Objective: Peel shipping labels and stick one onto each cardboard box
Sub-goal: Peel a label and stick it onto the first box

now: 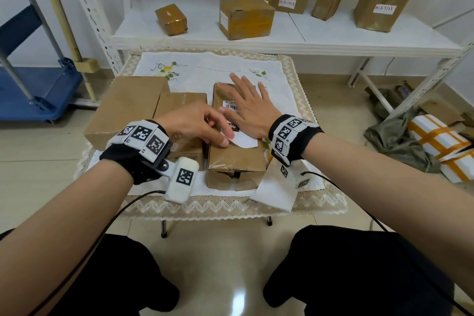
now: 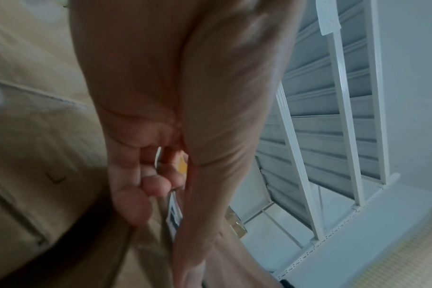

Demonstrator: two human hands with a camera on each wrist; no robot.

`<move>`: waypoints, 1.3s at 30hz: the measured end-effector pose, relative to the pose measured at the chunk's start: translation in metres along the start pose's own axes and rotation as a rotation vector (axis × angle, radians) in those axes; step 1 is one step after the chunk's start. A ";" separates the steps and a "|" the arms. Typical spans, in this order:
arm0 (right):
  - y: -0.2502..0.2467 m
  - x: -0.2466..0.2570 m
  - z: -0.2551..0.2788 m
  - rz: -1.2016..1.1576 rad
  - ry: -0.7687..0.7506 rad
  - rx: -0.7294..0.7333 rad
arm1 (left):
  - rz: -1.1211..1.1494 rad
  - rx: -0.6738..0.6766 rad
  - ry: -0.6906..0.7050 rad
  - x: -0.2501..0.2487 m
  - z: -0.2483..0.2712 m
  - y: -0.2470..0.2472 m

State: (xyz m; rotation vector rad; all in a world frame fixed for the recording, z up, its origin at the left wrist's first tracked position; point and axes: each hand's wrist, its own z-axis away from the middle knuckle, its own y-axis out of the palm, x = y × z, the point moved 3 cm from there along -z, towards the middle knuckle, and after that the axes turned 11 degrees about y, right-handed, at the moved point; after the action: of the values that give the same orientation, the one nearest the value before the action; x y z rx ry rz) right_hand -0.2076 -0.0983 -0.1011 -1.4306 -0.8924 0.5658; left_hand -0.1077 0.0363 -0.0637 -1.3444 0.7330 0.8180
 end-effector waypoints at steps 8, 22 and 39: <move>0.001 0.008 0.000 0.013 -0.011 -0.019 | -0.011 0.016 0.005 0.002 0.005 -0.002; 0.001 -0.001 -0.016 0.002 0.043 -0.027 | -0.024 0.027 -0.095 0.007 -0.005 -0.005; -0.006 0.013 -0.008 -0.070 0.085 -0.107 | 0.027 -0.118 -0.287 0.005 -0.032 -0.032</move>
State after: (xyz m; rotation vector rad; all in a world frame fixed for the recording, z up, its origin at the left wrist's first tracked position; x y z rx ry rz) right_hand -0.1950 -0.0932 -0.0926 -1.5024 -0.9123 0.4063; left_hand -0.0773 0.0032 -0.0539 -1.2887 0.4844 1.0631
